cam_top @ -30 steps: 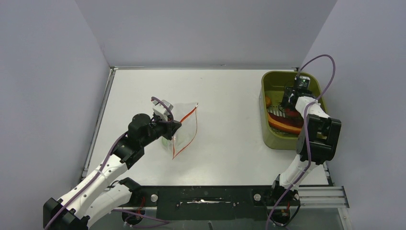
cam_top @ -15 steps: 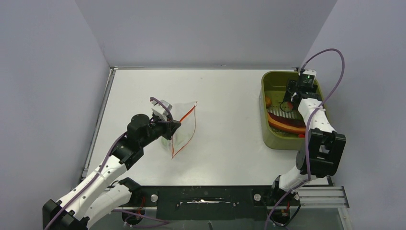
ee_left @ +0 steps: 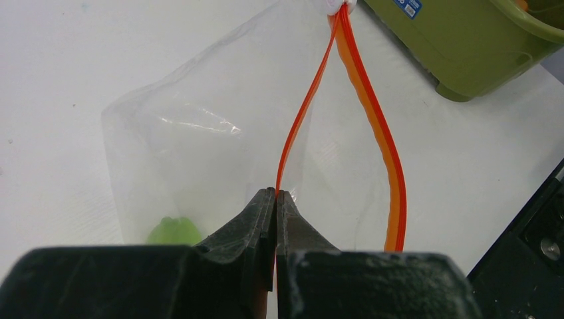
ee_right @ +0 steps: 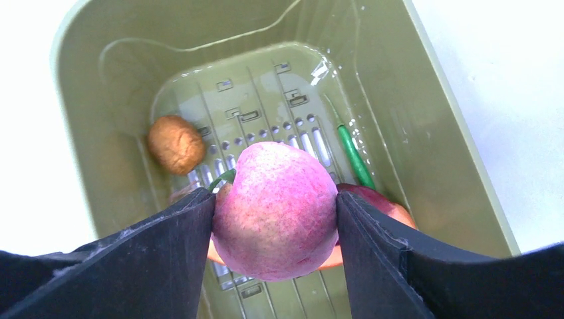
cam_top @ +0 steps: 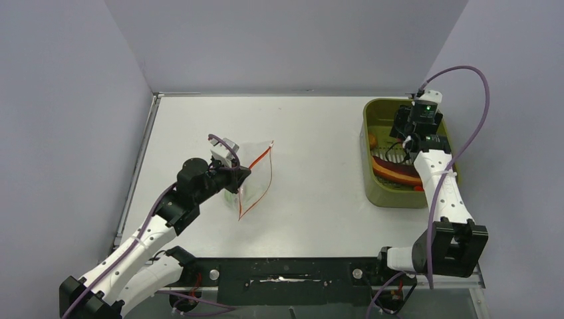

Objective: Place the food in the zip-top bag and seal the zipper
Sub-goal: Pick up the fake fruit from the bin, then place the fake fruit in the zipper food storage bag, then pick up the fake fruit from the bin.

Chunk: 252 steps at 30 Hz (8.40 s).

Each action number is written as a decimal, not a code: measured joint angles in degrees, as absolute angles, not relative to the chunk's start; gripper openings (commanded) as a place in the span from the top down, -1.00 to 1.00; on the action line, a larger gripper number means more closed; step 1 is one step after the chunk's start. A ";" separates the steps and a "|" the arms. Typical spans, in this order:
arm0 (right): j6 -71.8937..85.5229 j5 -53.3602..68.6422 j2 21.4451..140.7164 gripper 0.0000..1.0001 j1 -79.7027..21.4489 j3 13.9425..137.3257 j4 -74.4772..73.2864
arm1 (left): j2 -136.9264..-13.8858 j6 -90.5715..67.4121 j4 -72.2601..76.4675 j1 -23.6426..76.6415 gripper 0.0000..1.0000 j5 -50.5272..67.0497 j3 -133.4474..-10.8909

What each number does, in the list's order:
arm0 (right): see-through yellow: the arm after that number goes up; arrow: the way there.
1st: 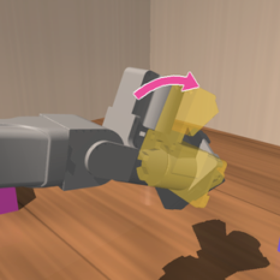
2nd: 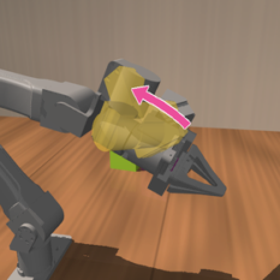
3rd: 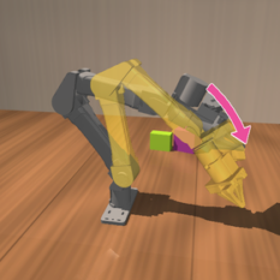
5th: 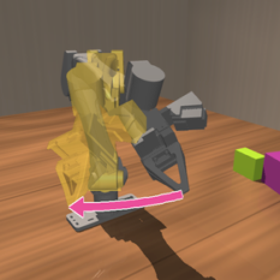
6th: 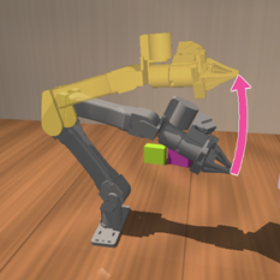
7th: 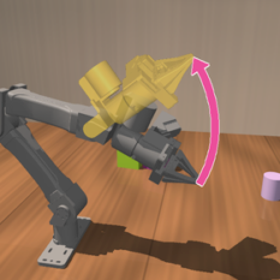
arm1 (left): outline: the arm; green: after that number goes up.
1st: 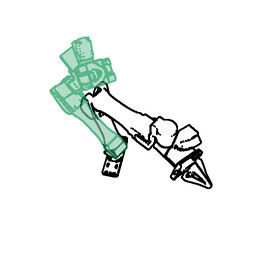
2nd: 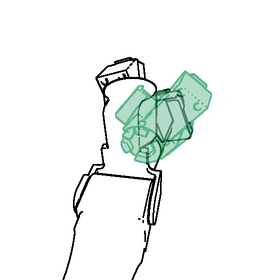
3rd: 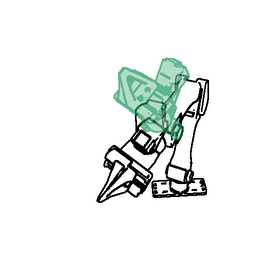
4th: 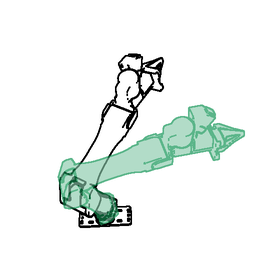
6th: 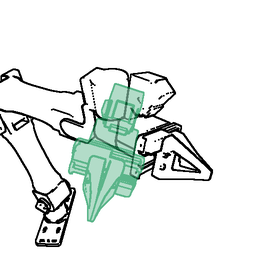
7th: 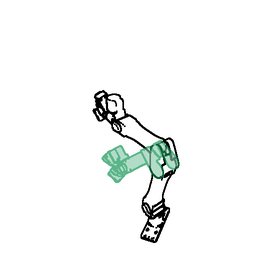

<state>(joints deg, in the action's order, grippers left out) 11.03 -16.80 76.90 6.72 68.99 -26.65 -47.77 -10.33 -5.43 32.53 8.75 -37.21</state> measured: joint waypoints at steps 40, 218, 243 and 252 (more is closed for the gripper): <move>28.42 -7.86 54.19 0.04 -27.31 64.49 -27.05 | -61.63 -21.47 -2.81 32.40 1.00 5.69 -47.99; 17.04 -21.06 63.59 -0.19 -0.95 67.66 -41.67 | -51.33 -13.06 -6.20 32.53 1.00 9.50 -41.28; 22.68 -11.11 77.01 -0.41 9.91 58.54 -36.45 | -51.55 -10.20 -2.94 32.53 1.00 3.62 -37.63; 13.63 -2.46 83.26 -0.27 11.22 62.87 -30.06 | -52.16 -9.54 -1.13 32.56 1.00 2.83 -37.15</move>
